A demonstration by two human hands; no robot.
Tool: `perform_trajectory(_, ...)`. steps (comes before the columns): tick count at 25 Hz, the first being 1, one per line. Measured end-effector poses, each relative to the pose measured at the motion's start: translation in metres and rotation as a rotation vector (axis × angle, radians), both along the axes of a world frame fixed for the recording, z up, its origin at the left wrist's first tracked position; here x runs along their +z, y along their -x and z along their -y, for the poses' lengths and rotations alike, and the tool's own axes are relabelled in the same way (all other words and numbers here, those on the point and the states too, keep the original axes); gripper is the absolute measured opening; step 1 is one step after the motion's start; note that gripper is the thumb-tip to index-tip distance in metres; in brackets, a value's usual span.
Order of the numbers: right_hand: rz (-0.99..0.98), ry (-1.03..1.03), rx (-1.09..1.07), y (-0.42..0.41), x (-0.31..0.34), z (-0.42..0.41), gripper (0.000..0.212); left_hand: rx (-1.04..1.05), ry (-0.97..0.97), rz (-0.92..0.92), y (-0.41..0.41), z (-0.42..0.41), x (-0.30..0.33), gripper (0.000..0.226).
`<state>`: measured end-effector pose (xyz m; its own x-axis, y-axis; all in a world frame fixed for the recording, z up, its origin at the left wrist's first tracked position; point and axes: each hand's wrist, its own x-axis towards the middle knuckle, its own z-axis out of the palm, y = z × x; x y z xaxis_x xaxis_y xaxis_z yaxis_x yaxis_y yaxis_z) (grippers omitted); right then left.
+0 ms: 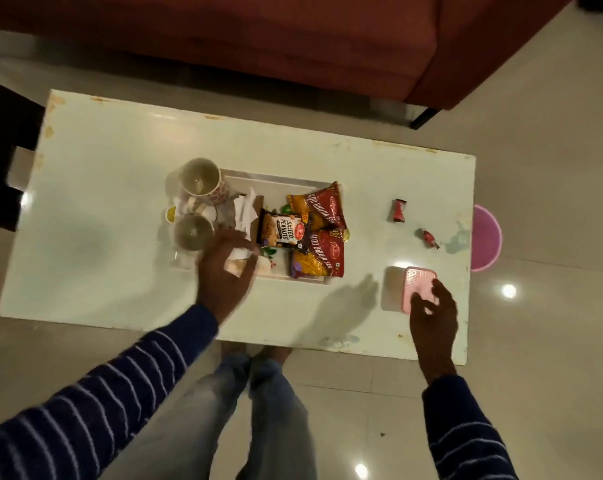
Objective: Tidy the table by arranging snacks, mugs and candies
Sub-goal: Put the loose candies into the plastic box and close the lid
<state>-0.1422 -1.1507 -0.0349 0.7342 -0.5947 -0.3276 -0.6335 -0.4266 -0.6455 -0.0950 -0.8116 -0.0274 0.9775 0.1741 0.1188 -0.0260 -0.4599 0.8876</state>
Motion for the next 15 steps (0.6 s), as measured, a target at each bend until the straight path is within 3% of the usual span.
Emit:
perform_trajectory(2, -0.065, 0.083, 0.036, 0.002, -0.004, 0.018, 0.056, -0.313, -0.012, -0.017, 0.02, 0.034, -0.002, 0.007)
perform_trajectory(8, -0.321, 0.216, 0.304, 0.004, -0.032, 0.033, 0.092, -0.925, -0.171, -0.429, 0.045, 0.097, -0.034, 0.058)
perform_trajectory(11, -0.381, 0.313, 0.399, -0.004, -0.056, 0.039, 0.098, -0.996, -0.239, -0.545, 0.041, 0.126, -0.055, 0.081)
perform_trajectory(15, -0.317, 0.361, 0.442, 0.004, -0.076, 0.052, 0.089, -0.875, -0.278, -0.692, 0.039, 0.168, -0.075, 0.094)
